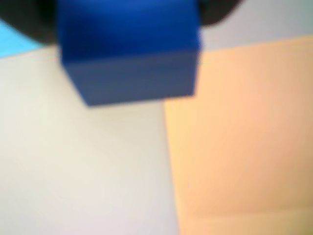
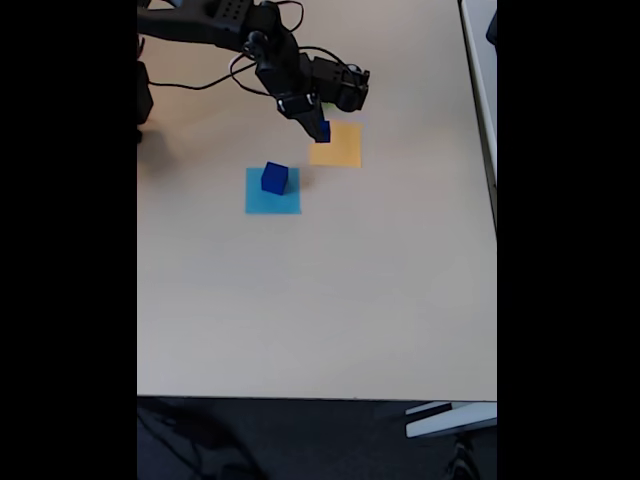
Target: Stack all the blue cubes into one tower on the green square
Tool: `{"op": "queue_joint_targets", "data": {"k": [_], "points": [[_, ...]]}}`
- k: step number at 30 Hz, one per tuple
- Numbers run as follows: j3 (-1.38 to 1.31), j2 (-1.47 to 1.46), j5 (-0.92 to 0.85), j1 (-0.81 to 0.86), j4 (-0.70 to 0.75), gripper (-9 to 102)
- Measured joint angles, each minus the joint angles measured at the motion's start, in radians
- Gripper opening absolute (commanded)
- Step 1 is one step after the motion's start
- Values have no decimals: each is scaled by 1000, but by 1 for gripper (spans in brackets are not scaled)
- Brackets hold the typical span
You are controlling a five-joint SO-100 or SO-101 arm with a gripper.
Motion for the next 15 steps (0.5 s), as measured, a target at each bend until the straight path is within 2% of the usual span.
{"op": "queue_joint_targets", "data": {"k": [7, 15], "points": [[-161, -183, 31, -49, -17, 7], [-242, -262, 21, -80, -17, 7]]}}
